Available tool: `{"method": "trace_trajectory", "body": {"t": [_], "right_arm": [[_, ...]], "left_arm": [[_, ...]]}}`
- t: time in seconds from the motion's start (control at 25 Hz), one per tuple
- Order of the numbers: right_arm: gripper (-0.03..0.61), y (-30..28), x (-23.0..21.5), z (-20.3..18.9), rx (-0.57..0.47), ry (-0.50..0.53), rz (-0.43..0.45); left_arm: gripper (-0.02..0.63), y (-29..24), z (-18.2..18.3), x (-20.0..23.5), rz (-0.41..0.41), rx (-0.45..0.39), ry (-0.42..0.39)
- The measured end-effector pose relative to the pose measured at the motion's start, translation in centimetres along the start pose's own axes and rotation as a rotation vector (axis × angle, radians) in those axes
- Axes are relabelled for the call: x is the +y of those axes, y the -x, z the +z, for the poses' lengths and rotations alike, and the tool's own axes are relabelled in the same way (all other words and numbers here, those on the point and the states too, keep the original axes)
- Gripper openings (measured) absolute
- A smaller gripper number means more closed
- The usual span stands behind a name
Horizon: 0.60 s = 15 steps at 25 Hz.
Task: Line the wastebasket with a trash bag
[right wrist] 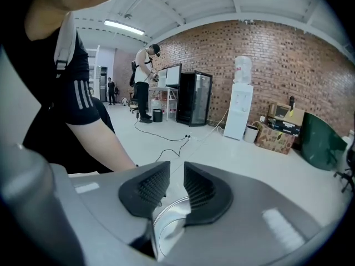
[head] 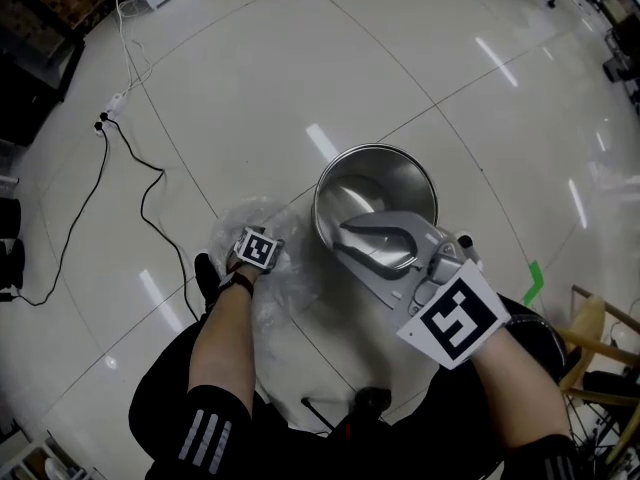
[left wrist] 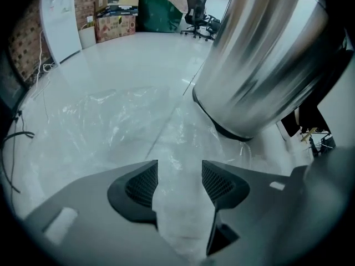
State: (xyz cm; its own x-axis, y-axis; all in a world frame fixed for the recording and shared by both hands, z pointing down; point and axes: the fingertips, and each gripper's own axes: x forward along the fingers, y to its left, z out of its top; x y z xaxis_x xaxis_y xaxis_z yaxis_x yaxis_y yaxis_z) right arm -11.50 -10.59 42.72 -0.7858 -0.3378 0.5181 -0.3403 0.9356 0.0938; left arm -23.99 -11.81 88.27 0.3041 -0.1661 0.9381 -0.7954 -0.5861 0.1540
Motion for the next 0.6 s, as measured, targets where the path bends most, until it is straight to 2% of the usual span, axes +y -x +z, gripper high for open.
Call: {"method": "trace_trajectory", "body": {"t": [0.12, 0.32, 0.36, 0.6], "right_arm": [[0.087, 0.3, -0.6, 0.2, -0.013, -0.019, -0.014], [0.087, 0.7, -0.9, 0.5, -0.028, -0.014, -0.028], [0.087, 0.9, -1.1, 0.6, -0.033, -0.012, -0.035], [0.087, 2.0, -2.7, 0.9, -0.064, -0.046, -0.092]], "left_arm": [[0.225, -0.9, -0.7, -0.7, -0.010, 0.030, -0.002], [0.021, -0.8, -0.7, 0.1, 0.035, 0.030, -0.013], [-0.003, -0.5, -0.3, 0.3, 0.044, 0.023, -0.014], [-0.008, 3.7, 2.3, 1.0, 0.065, -0.018, -0.065]]}}
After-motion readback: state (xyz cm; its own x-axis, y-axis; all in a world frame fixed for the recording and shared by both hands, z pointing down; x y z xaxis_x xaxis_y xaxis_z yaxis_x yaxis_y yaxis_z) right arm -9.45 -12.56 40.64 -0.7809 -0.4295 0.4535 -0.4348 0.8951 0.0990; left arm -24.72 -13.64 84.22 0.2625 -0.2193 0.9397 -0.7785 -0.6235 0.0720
